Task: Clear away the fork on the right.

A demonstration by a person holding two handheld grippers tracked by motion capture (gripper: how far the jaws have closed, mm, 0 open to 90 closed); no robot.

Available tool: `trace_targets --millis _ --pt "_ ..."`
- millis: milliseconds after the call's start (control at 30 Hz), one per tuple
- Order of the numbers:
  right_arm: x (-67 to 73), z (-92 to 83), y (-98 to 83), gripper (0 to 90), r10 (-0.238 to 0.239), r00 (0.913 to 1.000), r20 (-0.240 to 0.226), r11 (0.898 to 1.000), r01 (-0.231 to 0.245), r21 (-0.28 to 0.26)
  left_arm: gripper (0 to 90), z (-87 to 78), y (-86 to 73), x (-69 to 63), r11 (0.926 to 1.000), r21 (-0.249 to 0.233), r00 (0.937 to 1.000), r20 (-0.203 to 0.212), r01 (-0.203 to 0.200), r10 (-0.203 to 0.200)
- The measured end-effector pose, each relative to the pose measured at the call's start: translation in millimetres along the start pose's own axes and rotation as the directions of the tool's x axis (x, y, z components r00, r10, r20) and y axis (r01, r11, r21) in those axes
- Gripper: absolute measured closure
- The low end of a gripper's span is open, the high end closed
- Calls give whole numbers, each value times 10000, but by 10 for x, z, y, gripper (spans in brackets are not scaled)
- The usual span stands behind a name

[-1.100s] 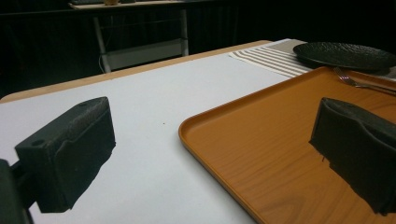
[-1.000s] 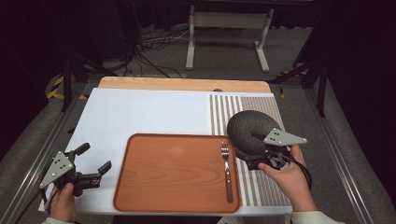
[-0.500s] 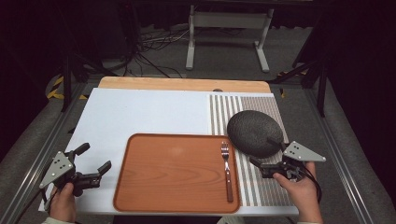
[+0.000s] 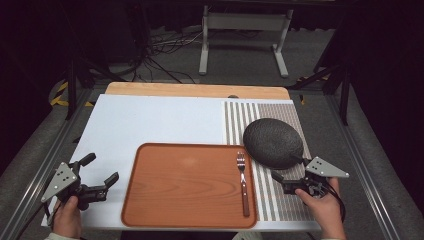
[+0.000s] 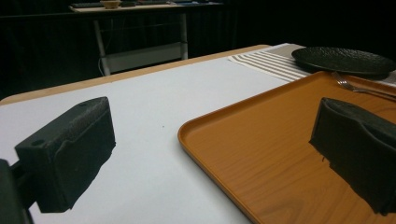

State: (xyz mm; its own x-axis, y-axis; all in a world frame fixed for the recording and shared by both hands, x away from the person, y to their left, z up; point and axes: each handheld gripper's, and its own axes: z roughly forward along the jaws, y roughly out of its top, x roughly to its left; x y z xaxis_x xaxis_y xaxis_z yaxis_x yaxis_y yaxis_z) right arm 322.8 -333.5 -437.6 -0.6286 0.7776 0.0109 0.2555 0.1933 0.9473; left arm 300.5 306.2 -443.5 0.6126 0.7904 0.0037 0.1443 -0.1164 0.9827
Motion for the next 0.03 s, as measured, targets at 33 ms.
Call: trace_targets --millis 33 --pt "4 3 1 49 17 10000 18 10000 -17 10 6 0 -1 1 10000 -22 10000 -7 23 -23"
